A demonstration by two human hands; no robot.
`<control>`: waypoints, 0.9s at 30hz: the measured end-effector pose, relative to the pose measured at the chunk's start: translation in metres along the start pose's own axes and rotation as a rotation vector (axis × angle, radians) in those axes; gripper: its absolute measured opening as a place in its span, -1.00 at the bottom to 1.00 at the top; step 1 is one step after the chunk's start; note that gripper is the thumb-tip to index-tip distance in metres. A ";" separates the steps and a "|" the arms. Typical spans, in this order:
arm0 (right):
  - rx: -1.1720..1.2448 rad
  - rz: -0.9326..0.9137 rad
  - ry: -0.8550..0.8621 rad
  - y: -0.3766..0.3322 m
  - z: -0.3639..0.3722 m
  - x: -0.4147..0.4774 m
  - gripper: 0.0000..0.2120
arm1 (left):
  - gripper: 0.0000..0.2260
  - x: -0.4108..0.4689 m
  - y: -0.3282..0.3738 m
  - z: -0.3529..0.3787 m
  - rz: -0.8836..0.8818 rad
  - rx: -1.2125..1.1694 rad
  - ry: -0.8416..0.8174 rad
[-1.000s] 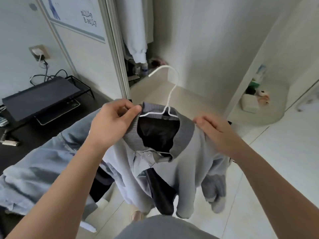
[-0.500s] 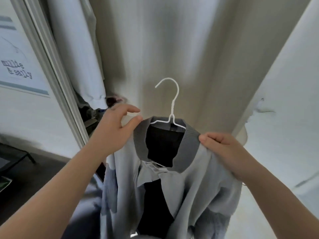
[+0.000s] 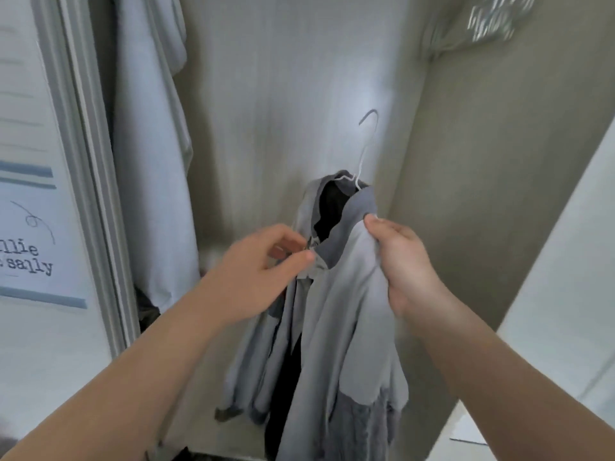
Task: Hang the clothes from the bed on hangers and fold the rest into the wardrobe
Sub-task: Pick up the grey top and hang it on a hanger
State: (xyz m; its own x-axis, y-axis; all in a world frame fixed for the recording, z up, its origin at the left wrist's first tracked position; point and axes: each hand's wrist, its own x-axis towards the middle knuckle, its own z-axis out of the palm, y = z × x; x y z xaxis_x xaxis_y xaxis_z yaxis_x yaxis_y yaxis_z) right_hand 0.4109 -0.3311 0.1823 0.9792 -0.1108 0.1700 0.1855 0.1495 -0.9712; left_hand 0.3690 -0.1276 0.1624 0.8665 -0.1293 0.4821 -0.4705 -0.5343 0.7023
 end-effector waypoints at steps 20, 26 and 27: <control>-0.090 -0.678 -0.278 -0.235 0.209 0.173 -0.60 | -0.84 0.169 0.064 -0.148 0.144 0.565 0.328; -0.148 -0.774 -0.222 -0.288 0.234 0.227 -0.58 | -0.82 0.230 0.079 -0.175 0.155 0.795 0.433; -0.159 -0.777 -0.199 -0.294 0.237 0.235 -0.59 | -0.84 0.239 0.081 -0.176 0.147 0.832 0.429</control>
State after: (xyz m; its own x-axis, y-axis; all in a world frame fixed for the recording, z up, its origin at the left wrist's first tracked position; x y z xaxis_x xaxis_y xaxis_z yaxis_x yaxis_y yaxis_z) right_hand 0.6059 -0.1683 0.5476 0.5746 0.0535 0.8167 0.8184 -0.0412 -0.5731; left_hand 0.5089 -0.0544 0.4270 0.5947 -0.0125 0.8039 -0.1566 -0.9825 0.1006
